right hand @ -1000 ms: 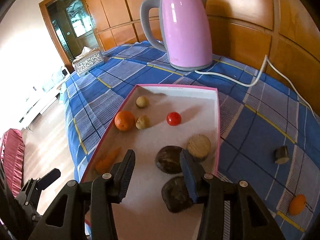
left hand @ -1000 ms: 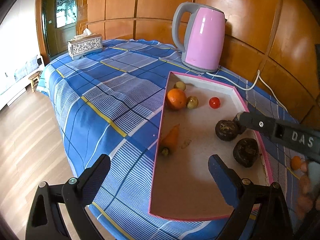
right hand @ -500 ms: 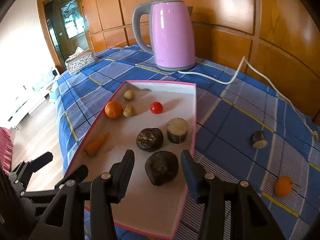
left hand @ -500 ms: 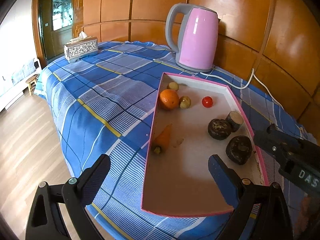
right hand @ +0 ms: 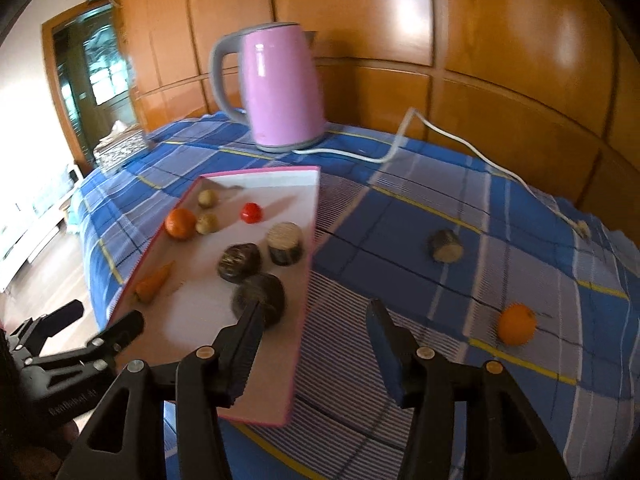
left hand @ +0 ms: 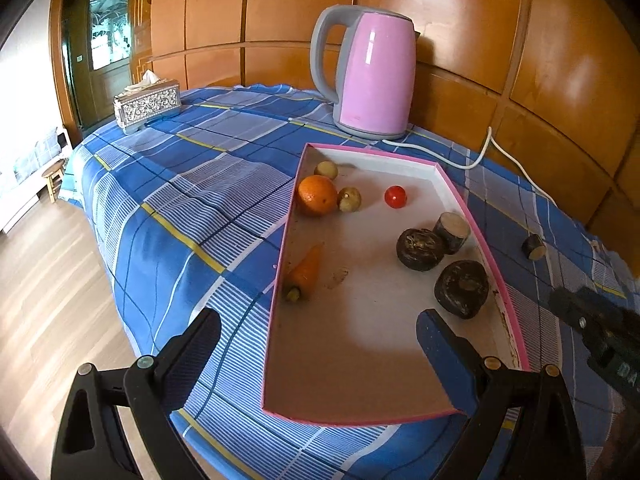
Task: Organize fruits
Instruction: 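Move the right gripper away from the tray toward the small orange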
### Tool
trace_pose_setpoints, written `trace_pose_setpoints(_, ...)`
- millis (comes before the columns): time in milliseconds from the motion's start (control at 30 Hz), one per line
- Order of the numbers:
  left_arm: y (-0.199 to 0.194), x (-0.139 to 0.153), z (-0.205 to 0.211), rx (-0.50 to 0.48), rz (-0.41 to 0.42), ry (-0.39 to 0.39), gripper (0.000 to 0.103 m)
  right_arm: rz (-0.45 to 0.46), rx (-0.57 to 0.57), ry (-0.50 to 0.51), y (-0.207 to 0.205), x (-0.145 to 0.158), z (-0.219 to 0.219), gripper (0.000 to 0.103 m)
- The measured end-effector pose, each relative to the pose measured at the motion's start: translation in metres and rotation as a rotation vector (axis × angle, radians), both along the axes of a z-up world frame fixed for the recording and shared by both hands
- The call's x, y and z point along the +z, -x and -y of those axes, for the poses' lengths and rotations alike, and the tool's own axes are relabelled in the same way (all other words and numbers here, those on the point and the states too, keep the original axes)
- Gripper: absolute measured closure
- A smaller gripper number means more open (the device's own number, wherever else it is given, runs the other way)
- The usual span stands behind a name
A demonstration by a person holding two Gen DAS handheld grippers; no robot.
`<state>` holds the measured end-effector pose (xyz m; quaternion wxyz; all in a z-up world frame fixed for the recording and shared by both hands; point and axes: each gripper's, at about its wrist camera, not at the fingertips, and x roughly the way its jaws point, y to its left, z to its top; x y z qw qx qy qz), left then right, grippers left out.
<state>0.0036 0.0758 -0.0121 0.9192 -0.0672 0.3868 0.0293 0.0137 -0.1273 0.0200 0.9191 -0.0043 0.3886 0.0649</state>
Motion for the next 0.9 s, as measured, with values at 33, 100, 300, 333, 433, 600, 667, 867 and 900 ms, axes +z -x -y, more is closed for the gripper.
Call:
trace_pose_setpoints(33, 0.000, 0.000, 0.000, 0.000, 0.000, 0.001, 0.004, -0.002, -0.010, -0.002, 0.002, -0.001, 0.004, 0.049)
trace_pose_setpoints(100, 0.000, 0.000, -0.001, 0.000, -0.002, 0.005, 0.004, -0.009, -0.031, -0.005, 0.009, -0.004, 0.013, 0.049)
trace_pose_setpoints(300, 0.000, -0.002, 0.003, -0.007, -0.007, 0.000, 0.004, -0.021, -0.120, -0.002, 0.031, -0.010, 0.047, 0.049)
trace_pose_setpoints(333, 0.000, -0.002, 0.004, -0.009, -0.009, -0.003, 0.004, -0.028, -0.143, -0.004, 0.034, -0.012, 0.055, 0.049)
trace_pose_setpoints(433, 0.001, -0.002, 0.007, -0.018, -0.013, -0.011, 0.004, -0.056, -0.214, -0.014, 0.040, -0.020, 0.077, 0.049)
trace_pose_setpoints(600, 0.002, 0.001, 0.009, -0.030, -0.002, -0.018, 0.004, -0.070, -0.279, -0.006, 0.048, -0.027, 0.095, 0.049)
trace_pose_setpoints(667, 0.003, 0.003, 0.011, -0.045, 0.008, -0.018, 0.004, -0.070, -0.290, -0.001, 0.050, -0.028, 0.098, 0.049)
trace_pose_setpoints(867, 0.007, 0.006, 0.023, -0.111, 0.024, -0.026, 0.004, -0.048, -0.301, 0.017, 0.051, -0.024, 0.099, 0.049)
trace_pose_setpoints(900, 0.007, 0.006, 0.025, -0.119, 0.023, -0.023, 0.004, -0.043, -0.301, 0.021, 0.052, -0.023, 0.099, 0.049)
